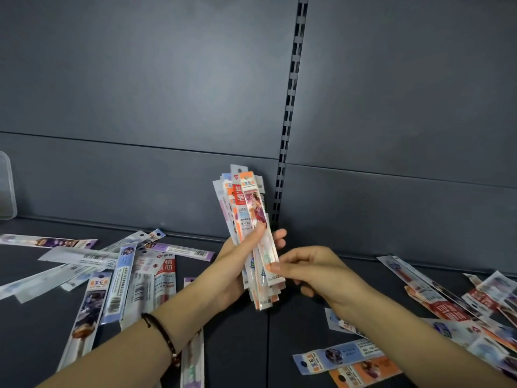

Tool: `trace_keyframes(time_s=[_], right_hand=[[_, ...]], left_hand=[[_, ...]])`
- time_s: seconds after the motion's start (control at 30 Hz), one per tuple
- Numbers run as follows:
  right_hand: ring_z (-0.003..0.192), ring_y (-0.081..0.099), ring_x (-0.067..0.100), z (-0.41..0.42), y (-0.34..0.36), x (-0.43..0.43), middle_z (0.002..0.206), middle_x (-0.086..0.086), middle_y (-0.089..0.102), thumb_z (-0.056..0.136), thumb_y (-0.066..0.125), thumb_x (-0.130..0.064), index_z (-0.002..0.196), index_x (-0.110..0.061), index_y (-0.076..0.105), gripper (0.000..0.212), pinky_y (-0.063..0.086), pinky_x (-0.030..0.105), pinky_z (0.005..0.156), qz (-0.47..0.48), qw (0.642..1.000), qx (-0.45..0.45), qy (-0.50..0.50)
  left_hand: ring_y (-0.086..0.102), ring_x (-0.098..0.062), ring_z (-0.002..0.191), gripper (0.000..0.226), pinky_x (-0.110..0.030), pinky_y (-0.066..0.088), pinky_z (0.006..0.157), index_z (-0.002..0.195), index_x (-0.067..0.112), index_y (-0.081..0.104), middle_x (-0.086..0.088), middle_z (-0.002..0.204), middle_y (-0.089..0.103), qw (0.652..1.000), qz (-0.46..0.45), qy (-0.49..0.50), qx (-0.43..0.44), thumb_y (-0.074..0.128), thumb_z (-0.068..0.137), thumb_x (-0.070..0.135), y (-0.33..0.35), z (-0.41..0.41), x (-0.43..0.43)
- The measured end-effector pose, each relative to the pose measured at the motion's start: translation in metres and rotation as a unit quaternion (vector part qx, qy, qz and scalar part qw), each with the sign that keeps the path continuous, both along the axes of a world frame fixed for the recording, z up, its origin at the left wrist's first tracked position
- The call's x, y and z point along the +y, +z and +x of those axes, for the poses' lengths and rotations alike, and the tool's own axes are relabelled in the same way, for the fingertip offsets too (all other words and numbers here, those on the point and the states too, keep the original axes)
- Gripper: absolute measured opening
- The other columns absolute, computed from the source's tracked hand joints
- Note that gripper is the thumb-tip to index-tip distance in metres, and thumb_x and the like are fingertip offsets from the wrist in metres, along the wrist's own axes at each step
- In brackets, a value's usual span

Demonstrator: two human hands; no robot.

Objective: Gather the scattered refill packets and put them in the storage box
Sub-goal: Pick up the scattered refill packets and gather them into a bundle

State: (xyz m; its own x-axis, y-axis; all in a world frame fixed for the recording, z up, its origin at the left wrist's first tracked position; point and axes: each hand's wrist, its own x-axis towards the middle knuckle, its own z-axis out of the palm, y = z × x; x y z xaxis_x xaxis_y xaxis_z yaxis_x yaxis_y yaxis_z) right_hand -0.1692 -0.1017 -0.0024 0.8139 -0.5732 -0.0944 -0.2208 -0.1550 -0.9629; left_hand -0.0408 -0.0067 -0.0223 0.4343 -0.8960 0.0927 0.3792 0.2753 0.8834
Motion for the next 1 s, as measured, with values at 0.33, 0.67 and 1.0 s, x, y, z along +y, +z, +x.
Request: trace_keyframes(time_s=[0.33,0.67,1.0], right_hand=[[0.103,0.061,0.004,-0.001,0.053,-0.005,0.115,-0.010,0.063,0.076,0.068,-0.048,0.120,-0.028,0.055,0.051,0.047,0.024,0.083,-0.089,0.977,-0.190,-0.037],[0.092,0.066,-0.003,0.022,0.053,0.017,0.094,-0.024,0.066,0.080,0.073,-0.018,0.117,-0.046,0.047,0.053,0.055,0.015,0.072,-0.122,0.962,-0.245,0.026],[0.083,0.070,0.018,0.031,0.043,-0.020,0.092,0.004,0.070,0.084,0.071,-0.011,0.110,-0.016,0.060,0.029,0.057,0.036,0.075,0.068,0.955,-0.258,-0.131]], left_hand=[[0.067,-0.011,0.082,0.021,-0.020,0.052,0.072,0.097,0.010,0.065,0.002,0.083,0.070,0.973,0.022,0.028,-0.229,0.071,0.080,0.001,0.011,0.000,0.000],[0.071,-0.022,0.093,0.021,-0.033,0.056,0.086,0.093,0.009,0.065,-0.004,0.087,0.074,0.951,0.092,-0.057,-0.291,0.066,0.080,-0.008,-0.001,-0.014,0.002],[0.066,-0.007,0.091,0.065,-0.024,0.057,0.068,0.117,0.039,0.033,0.003,0.110,0.062,0.932,0.077,0.039,-0.352,0.076,0.078,0.011,0.006,-0.025,-0.005]])
